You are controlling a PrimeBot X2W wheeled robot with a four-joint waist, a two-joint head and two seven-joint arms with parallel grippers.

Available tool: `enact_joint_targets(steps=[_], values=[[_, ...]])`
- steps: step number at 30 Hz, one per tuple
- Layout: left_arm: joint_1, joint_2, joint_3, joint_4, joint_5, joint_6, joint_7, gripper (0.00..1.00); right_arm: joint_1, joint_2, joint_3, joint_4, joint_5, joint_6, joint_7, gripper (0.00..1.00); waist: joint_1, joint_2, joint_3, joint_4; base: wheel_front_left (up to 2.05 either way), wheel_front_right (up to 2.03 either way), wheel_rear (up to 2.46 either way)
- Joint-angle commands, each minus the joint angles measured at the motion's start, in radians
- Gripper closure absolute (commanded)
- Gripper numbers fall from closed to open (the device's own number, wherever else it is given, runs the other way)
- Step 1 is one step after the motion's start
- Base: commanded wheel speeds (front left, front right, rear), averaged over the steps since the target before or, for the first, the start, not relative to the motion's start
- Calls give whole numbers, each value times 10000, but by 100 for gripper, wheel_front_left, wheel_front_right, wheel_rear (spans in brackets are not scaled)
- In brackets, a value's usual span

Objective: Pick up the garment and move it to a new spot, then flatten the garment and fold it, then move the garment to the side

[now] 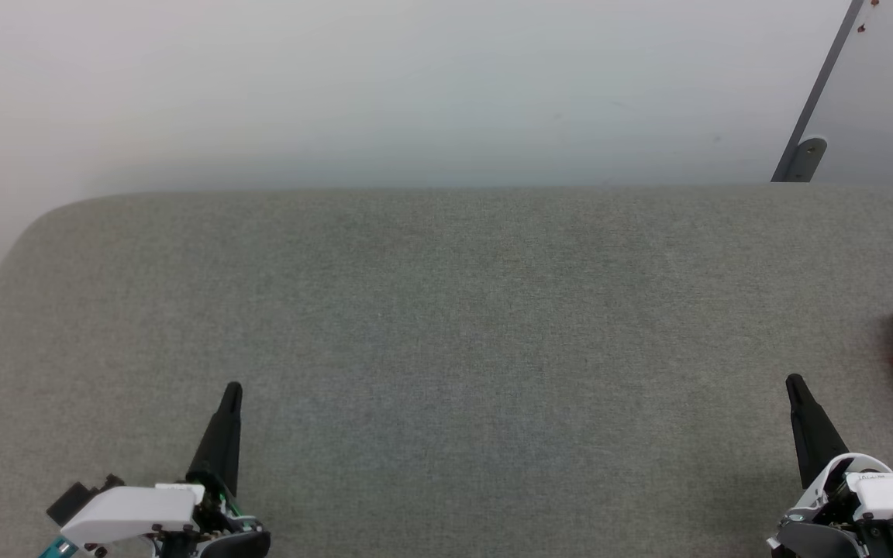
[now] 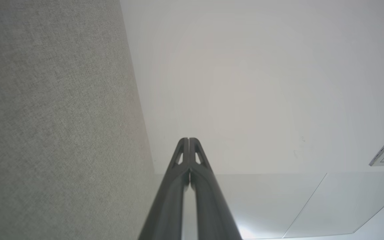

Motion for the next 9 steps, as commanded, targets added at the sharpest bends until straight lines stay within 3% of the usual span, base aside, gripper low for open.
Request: enact_joint_targets(steps=[1,9], values=[[-106,-20,28,12,22,-31,48,100,-28,34,9,0,45,-10,20,100,0,0,0,0,0,0,0],[-106,-25,36,13,30,-31,39,100,-28,35,10,0,45,-10,19,100,0,0,0,0,0,0,0]])
